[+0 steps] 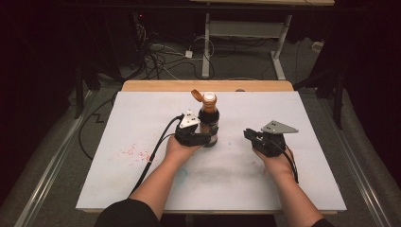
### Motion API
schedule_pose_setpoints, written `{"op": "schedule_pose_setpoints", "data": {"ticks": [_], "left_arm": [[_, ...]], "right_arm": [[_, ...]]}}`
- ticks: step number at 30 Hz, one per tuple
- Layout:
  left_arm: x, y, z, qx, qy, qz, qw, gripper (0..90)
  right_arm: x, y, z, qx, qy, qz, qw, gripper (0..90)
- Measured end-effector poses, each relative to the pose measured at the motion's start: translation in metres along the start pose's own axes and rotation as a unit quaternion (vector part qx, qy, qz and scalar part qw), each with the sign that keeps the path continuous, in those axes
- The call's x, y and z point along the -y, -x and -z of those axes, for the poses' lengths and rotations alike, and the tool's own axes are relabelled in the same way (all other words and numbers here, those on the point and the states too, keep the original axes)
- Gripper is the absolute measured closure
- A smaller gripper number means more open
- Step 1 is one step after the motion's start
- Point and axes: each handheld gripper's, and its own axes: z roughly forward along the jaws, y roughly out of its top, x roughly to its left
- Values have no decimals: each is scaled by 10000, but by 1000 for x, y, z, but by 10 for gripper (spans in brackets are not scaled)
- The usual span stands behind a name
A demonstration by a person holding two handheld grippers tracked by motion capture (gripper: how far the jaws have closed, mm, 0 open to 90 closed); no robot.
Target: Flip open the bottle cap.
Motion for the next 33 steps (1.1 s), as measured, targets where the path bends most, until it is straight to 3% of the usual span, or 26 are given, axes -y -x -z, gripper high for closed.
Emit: {"op": "schedule_pose_setpoints", "data": {"ticks": [4,5,8,10,13,14,15,17,18,21,22,23,26,29,33], "left_arm": [[0,0,0,-5,-6,-4,10000,282],[0,0,0,-5,-6,-4,10000,281],[0,1,0,-17,-8,-9,10000,280],[0,1,0,-18,-8,-7,10000,280],[-1,1,1,-19,-18,-10,10000,278],[-1,0,1,-15,-18,-7,10000,278],[-1,0,1,-15,-27,-13,10000,277],[-1,1,2,-15,-42,-24,10000,276],[-1,1,2,-9,-49,-31,10000,275],[-1,0,3,-15,-163,-81,9998,258],[0,-1,3,-11,-226,-70,9997,228],[0,-1,3,-37,-286,-53,9996,135],[3,-4,6,-5,-302,18,9995,101],[6,-6,7,62,-443,118,9989,0],[14,-10,15,17,-468,222,9987,0]], "right_arm": [[15,3,-1,-34,-81,-191,9998,630],[15,3,-1,-34,-81,-191,9998,630],[23,7,0,-74,-59,-298,9995,472],[24,8,0,-102,-31,-311,9995,426],[27,8,0,-88,11,-316,9995,253],[27,8,0,-88,11,-316,9995,253],[27,8,0,-82,44,-315,9995,176],[27,8,-1,-68,53,-321,9994,147],[28,8,-1,-26,76,-310,9995,68],[28,8,-1,11,98,-353,9993,5],[28,8,-1,26,85,-358,9993,5],[28,8,-1,15,58,-314,9995,5],[29,8,0,32,42,-272,9996,4],[29,7,1,34,43,-252,9997,4],[31,7,3,49,44,-294,9995,4]]}}
